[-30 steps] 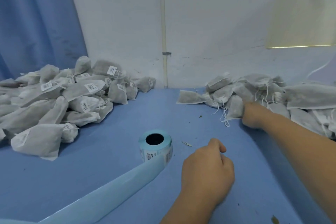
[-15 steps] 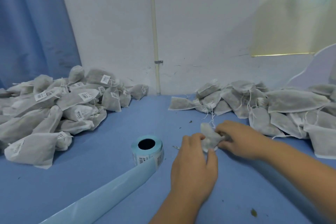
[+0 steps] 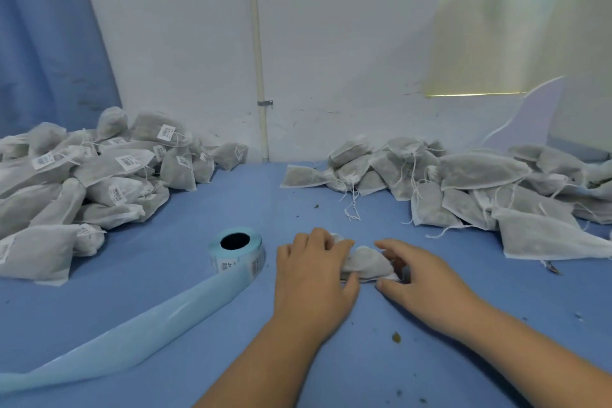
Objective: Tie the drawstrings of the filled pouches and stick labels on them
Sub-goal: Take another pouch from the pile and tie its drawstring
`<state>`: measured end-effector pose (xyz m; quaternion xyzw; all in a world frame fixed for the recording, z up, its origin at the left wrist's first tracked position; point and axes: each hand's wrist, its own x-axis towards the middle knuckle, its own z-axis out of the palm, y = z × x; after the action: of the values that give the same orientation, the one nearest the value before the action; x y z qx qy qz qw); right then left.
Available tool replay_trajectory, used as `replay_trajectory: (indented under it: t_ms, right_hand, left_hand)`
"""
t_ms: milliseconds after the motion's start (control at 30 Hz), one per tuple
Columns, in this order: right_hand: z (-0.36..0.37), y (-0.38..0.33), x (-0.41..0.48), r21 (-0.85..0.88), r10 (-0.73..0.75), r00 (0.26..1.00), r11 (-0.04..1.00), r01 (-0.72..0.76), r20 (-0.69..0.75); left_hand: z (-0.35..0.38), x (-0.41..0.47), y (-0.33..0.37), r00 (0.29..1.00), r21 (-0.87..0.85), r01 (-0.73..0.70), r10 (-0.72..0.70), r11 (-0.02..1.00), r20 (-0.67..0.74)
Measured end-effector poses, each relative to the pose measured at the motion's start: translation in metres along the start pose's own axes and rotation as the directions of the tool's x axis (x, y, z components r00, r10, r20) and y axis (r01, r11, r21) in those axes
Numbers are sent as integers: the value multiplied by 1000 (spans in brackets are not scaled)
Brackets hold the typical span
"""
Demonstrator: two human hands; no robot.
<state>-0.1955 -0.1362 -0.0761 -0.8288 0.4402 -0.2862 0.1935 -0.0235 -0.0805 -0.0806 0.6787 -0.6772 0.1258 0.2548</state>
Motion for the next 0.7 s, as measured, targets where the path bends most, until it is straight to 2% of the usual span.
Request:
replay_trajectory:
  t_ms: [100,233,333,400,467,600,700]
  right_hand:
    - [-1,-4,-3,-20,-46,999,999,46,-25]
    - [-6,-2,-7,50,0,999,999,2,-49]
    - [-12,-3,-7,111,8,999,994,-2,-47]
    - [-15,-5,-9,139,2,1000,990,2,-26]
    - [-18,-9,-12,182,-17,999,983,22,-31]
    - [-21,-19,-14,212,-82,996,973,87,-33]
    - [-27,-23,-15,214,-99,995,971,102,-27]
  left_hand:
    - [-2,-3,1,998,1,16,-16,1000,-60]
    - [-5,-5,1,984,-34,62,-67,997,-166]
    - [-9,-6,0,971,-99,132,-149,986,-185]
    - [-10,-8,-1,971,-151,123,-151,981,-187]
    - [-13,-10,2,982,-242,37,-80,970,-171]
    - [-16,-15,19,986,-400,-164,163,902,-36]
    - [-13,-16,21,975,-461,-142,204,876,88]
